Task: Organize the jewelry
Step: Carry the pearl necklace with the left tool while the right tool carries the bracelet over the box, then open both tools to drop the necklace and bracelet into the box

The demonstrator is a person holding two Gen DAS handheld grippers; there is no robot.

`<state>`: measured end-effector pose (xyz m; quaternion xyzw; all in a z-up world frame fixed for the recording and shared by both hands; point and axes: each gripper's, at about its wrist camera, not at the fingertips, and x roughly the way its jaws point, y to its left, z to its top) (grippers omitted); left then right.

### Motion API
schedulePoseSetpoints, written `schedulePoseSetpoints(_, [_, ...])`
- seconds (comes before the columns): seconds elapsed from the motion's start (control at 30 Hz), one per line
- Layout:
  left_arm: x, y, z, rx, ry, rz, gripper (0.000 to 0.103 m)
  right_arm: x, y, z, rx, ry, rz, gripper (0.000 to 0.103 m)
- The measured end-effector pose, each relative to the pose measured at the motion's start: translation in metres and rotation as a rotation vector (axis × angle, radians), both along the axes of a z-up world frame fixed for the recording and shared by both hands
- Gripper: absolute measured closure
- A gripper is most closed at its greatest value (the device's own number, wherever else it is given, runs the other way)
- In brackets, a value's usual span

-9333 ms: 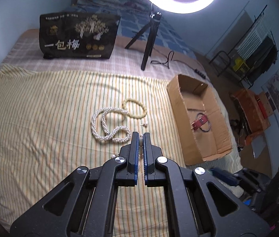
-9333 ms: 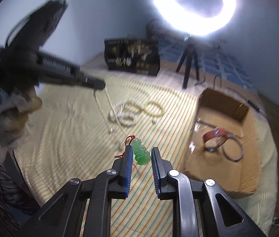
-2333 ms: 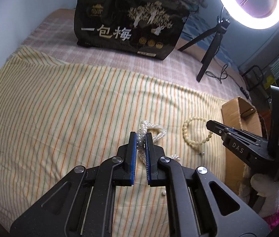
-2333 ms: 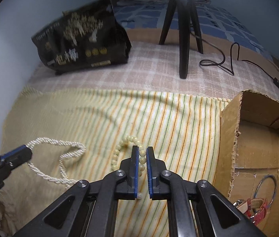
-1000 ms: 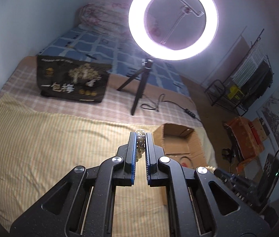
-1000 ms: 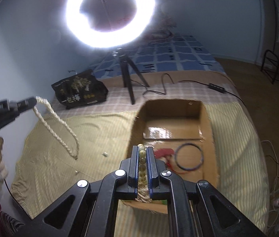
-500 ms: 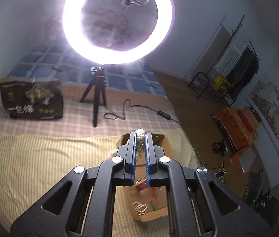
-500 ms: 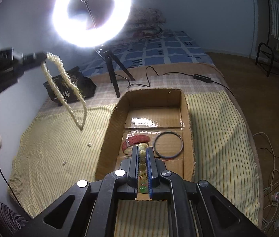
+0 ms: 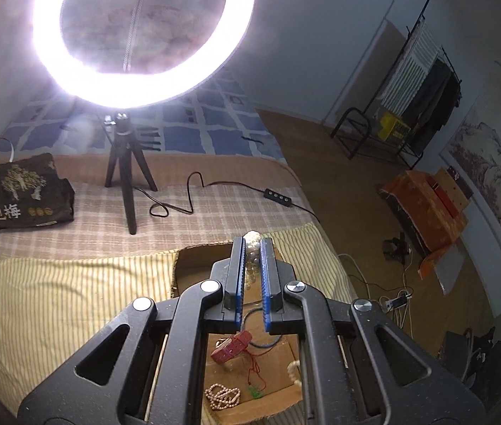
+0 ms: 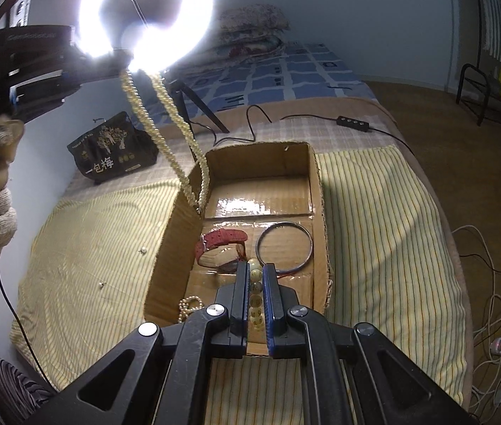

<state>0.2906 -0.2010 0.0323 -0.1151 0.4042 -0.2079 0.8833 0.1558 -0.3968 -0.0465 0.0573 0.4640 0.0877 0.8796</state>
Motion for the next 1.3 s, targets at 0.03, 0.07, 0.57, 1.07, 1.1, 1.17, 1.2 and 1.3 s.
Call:
schedulePoseSetpoints(0.03, [0.002, -0.004, -0.004, 0.008, 0.003, -0.003, 0.097, 0.001, -0.001, -0.002, -0.001, 0.005, 0.001, 0.099])
schedulePoseSetpoints(0.07, [0.004, -0.008, -0.008, 0.017, 0.006, -0.005, 0.097, 0.001, -0.001, -0.003, -0.002, 0.008, 0.001, 0.099])
schedulePoseSetpoints(0.57, [0.015, -0.031, -0.040, 0.044, 0.058, -0.034, 0.097, 0.006, -0.005, -0.018, -0.004, 0.041, 0.000, 0.096])
schedulePoseSetpoints(1.07, [0.001, -0.017, -0.031, 0.067, 0.047, -0.039, 0.096, -0.002, 0.009, -0.004, -0.023, -0.005, 0.016, 0.031])
schedulePoseSetpoints(1.1, [-0.001, -0.015, -0.030, 0.069, 0.045, -0.037, 0.096, -0.002, 0.010, -0.002, -0.024, -0.007, 0.013, 0.029])
schedulePoseSetpoints(1.17, [-0.005, -0.009, -0.027, 0.076, 0.039, -0.032, 0.096, -0.004, 0.011, 0.001, -0.026, -0.012, 0.005, 0.025])
schedulePoseSetpoints(1.2, [-0.007, -0.006, -0.026, 0.078, 0.039, -0.033, 0.096, -0.005, 0.011, 0.003, -0.026, -0.014, 0.000, 0.022])
schedulePoseSetpoints(1.3, [-0.014, 0.003, -0.021, 0.091, 0.030, -0.032, 0.096, -0.008, 0.013, 0.012, -0.023, -0.029, -0.019, 0.015])
